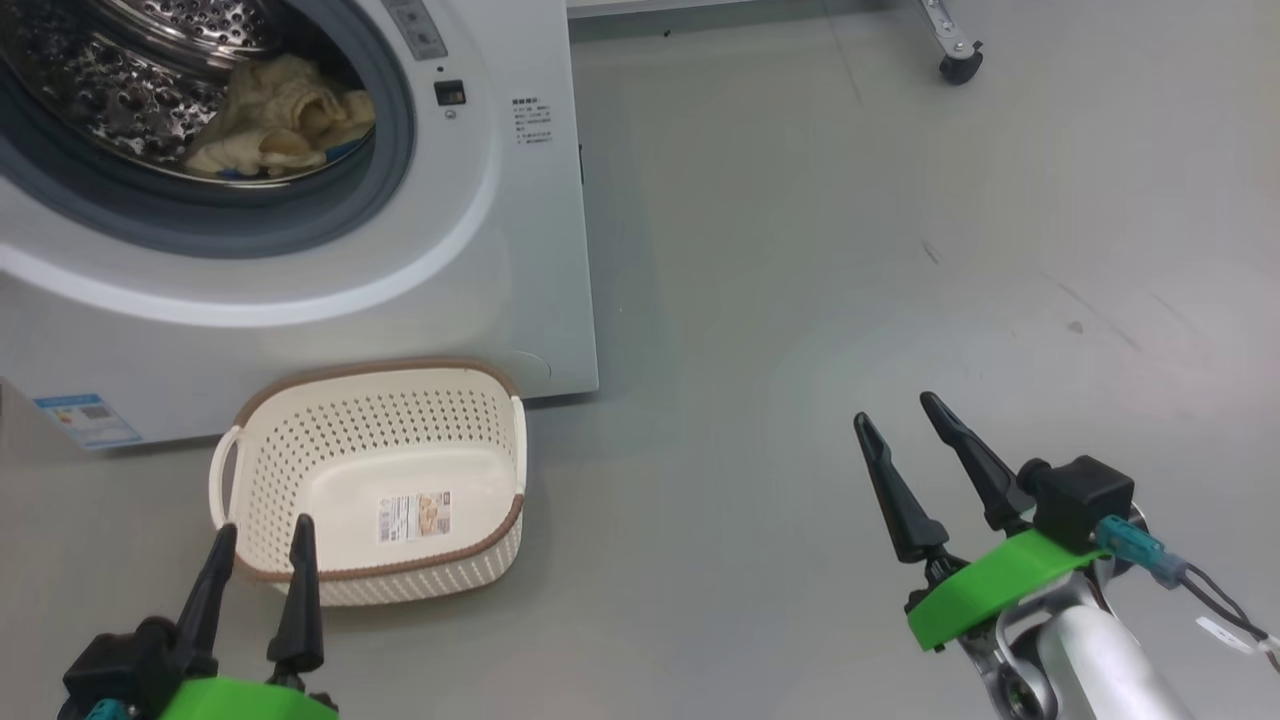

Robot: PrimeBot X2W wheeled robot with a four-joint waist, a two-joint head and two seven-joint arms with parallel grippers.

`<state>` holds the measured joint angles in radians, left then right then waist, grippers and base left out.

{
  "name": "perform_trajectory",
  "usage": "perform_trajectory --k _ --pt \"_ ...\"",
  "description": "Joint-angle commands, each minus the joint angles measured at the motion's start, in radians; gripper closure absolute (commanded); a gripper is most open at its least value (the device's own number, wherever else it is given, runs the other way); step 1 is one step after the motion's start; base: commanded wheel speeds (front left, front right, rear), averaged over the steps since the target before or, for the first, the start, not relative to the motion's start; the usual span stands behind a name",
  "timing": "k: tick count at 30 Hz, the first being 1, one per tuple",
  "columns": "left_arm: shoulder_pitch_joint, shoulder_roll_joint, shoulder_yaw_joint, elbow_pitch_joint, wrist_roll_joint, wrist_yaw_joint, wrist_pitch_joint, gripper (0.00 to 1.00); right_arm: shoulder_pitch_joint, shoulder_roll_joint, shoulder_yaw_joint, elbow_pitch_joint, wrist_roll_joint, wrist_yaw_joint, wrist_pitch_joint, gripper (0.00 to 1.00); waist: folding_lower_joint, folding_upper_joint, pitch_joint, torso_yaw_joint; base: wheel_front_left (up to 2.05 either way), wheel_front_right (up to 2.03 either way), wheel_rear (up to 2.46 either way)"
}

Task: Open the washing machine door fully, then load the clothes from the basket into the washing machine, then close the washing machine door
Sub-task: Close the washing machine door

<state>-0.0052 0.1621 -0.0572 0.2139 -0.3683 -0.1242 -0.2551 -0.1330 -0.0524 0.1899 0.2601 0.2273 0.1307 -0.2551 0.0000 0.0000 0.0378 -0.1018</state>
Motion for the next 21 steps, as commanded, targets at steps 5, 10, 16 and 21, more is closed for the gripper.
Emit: perform_trajectory --k 5,10,16,21 --pt "-0.054 0.003 0.057 -0.035 0.025 -0.006 -0.007 0.0 -0.043 0.002 0.017 -0.026 -0.002 0.0 -0.007 0.0 0.0 0.0 0.004 0.001 -1.45 1.45 0.0" --pt "-0.051 0.005 0.045 -0.028 0.036 -0.006 -0.007 0.0 -0.043 0.002 0.017 -0.022 -0.002 0.0 -0.007 0.0 0.0 0.0 0.0 0.001 -0.64 0.64 0.0" --pt "-0.047 0.003 0.052 -0.034 0.041 -0.006 -0.007 0.0 -0.042 0.002 0.025 -0.017 0.001 0.0 -0.007 0.0 0.0 0.0 -0.005 0.001 -0.05 0.05 0.0" --pt "-0.045 0.004 0.049 -0.034 0.04 -0.006 -0.007 0.0 -0.044 0.002 0.03 -0.016 0.002 0.0 -0.007 0.0 0.0 0.0 -0.005 0.0 0.0 0.0 0.0"
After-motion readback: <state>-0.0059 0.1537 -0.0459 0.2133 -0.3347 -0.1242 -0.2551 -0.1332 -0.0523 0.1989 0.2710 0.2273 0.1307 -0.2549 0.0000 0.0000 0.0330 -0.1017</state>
